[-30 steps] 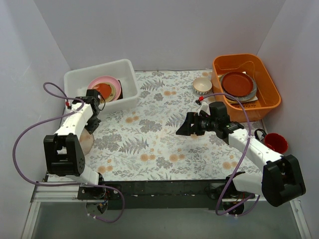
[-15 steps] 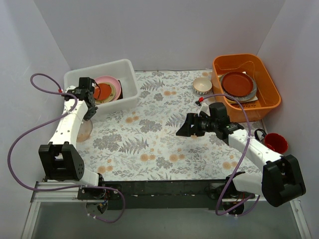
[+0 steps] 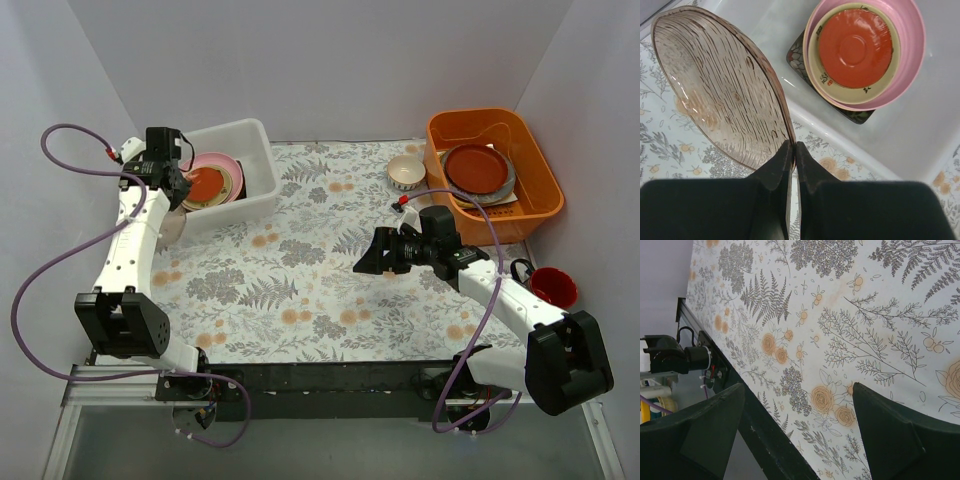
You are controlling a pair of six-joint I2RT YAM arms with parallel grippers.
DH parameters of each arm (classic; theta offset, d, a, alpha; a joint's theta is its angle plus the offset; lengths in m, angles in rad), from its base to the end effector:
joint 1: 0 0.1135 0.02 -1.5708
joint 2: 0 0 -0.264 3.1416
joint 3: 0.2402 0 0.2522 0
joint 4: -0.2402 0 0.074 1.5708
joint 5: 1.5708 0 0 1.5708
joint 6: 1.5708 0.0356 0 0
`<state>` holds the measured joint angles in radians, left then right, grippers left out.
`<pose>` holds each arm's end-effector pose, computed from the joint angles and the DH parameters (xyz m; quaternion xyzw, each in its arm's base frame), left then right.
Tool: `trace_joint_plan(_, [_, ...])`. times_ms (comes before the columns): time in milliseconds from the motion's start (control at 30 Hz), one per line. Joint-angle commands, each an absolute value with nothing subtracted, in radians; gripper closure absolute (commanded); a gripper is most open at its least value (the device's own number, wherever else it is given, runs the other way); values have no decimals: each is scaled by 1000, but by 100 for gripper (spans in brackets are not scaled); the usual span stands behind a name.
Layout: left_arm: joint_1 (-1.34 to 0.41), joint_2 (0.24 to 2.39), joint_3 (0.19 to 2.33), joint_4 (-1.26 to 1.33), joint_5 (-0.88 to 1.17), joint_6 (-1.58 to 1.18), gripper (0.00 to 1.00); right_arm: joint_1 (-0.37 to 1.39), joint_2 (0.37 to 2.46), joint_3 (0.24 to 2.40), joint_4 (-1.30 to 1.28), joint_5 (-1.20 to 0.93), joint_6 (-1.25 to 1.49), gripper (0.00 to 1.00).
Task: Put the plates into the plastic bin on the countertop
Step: Place the plate in the plastic bin.
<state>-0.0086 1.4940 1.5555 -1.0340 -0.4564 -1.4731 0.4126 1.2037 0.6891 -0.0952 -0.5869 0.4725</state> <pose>0.3004 0.0131 0.3641 -0.6719 0.6477 -0.0342 0.3577 0.2238 0.1195 0.2322 -0.1082 0.8525 0.4213 0.2900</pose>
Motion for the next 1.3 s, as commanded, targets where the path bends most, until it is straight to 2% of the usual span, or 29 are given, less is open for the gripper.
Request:
trace_joint_plan(0, [-11, 1479, 1614, -942, -428, -1470, 100, 408, 1195, 686, -58, -604, 474, 4])
trace_joint_plan(233, [-11, 1515, 1699, -833, -359, -1497, 100, 408, 1189, 683, -54, -607, 472, 5])
trace_joint_plan(400, [-11, 1652, 1802, -828, -301, -1462, 100, 408, 1184, 667, -52, -607, 474, 5])
trace_joint_plan(800, [-11, 1874, 1959, -821, -339, -1378, 100, 408, 1183, 641, -43, -615, 471, 6])
trace_joint_plan(1267, [-11, 1997, 1983, -798, -272, -1347, 100, 407, 1196, 626, -28, -601, 477, 5])
